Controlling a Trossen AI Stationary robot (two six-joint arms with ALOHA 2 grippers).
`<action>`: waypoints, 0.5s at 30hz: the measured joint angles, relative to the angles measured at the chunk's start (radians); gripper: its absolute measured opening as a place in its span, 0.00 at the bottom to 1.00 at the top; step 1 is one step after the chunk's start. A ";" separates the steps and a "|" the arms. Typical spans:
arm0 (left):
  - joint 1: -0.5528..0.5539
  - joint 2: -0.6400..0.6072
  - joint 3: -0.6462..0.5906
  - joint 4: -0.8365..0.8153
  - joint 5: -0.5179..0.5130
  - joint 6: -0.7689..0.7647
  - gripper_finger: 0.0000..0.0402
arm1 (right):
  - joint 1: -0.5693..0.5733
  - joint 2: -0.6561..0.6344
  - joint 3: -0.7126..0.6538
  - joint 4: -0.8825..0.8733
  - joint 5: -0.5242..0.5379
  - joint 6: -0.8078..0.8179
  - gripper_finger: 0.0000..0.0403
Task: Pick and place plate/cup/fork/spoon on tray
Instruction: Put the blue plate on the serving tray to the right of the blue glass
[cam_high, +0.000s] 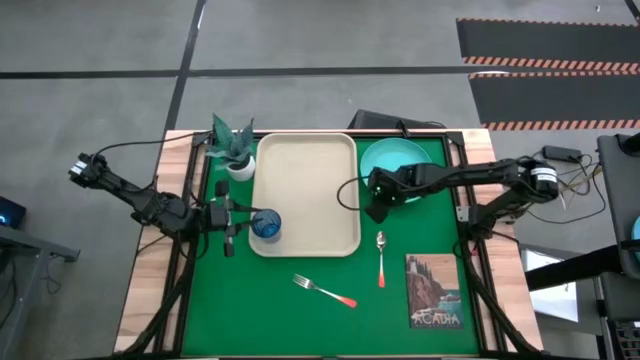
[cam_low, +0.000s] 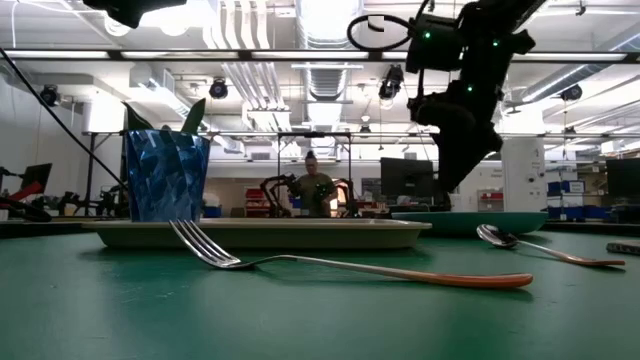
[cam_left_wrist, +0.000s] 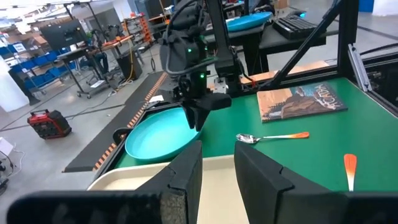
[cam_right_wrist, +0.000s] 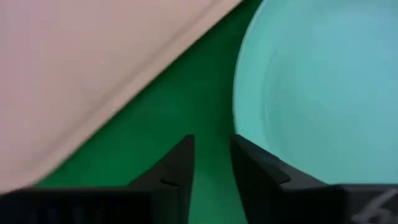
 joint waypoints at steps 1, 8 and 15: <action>0.000 0.000 0.000 0.002 0.000 0.000 0.20 | -0.003 0.005 0.007 -0.002 0.000 -0.026 0.29; 0.000 -0.001 0.000 0.025 -0.002 -0.002 0.20 | -0.006 0.023 0.048 -0.001 0.000 -0.141 0.41; 0.000 0.002 0.000 0.024 -0.003 -0.003 0.20 | -0.007 0.026 0.062 0.007 0.003 -0.192 0.44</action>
